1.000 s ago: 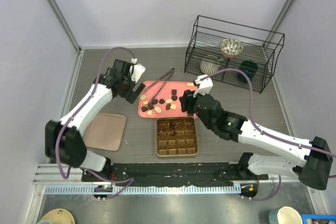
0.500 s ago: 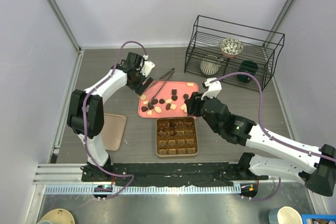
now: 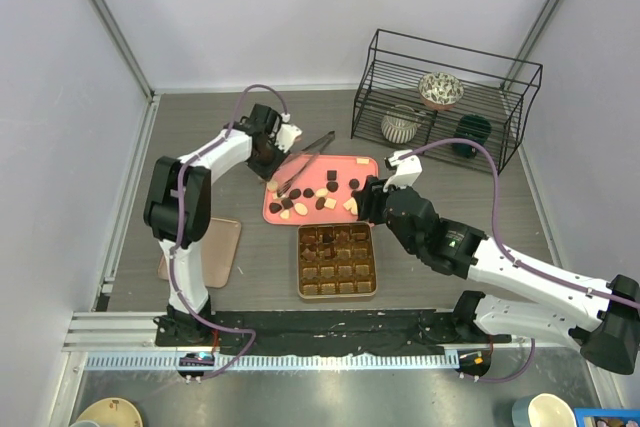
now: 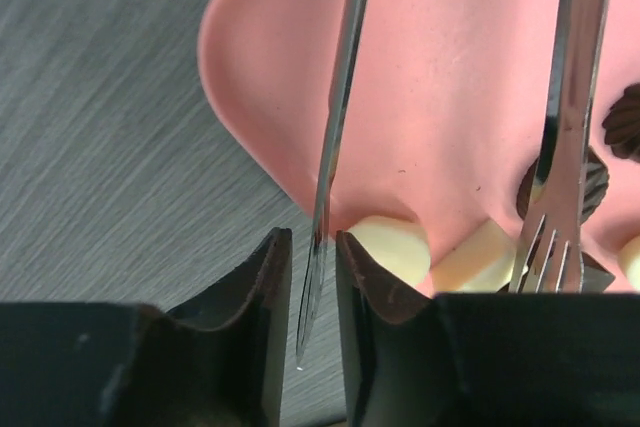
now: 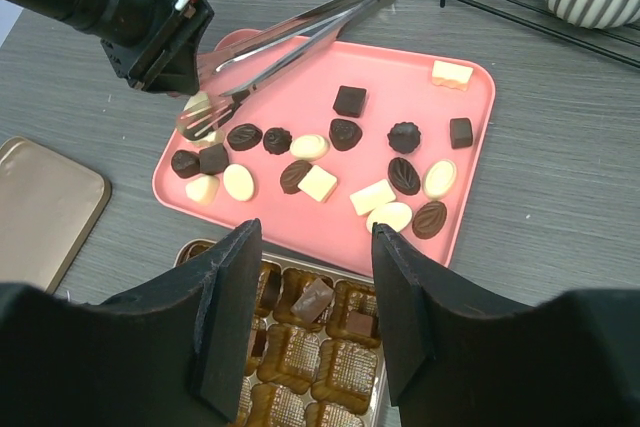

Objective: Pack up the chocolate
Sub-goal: Pick up the clamp from the plate, then adjust the clamp.

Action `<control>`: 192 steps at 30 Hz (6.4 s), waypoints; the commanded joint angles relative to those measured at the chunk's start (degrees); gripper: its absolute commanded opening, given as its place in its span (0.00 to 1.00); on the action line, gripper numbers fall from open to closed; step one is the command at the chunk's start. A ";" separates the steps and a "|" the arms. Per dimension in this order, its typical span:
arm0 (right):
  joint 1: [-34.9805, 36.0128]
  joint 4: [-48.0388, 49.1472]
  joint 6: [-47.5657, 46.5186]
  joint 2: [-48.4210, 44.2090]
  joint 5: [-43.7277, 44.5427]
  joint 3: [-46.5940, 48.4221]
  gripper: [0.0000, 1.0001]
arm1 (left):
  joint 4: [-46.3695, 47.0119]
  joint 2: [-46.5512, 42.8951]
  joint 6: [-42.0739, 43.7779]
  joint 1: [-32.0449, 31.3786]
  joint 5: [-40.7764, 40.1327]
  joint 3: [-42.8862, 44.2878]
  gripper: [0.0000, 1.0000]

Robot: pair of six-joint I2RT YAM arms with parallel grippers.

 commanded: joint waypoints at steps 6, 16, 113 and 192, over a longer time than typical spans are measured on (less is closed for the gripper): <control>-0.44 1.17 0.01 -1.41 1.09 0.53 0.53 | -3.14 0.63 0.14 1.20 3.71 2.54 0.00; -0.44 1.26 -0.25 -1.59 -0.14 1.67 0.52 | -8.59 -4.64 -1.88 3.75 10.74 4.47 0.00; -33.31 70.17 31.30 24.96 -91.64 20.74 0.98 | -58.87 -23.89 11.83 -1.78 67.79 15.73 0.00; -3.07 40.18 10.82 21.80 -16.67 20.92 0.13 | -9.56 -51.31 -7.16 -8.29 20.33 -11.25 1.00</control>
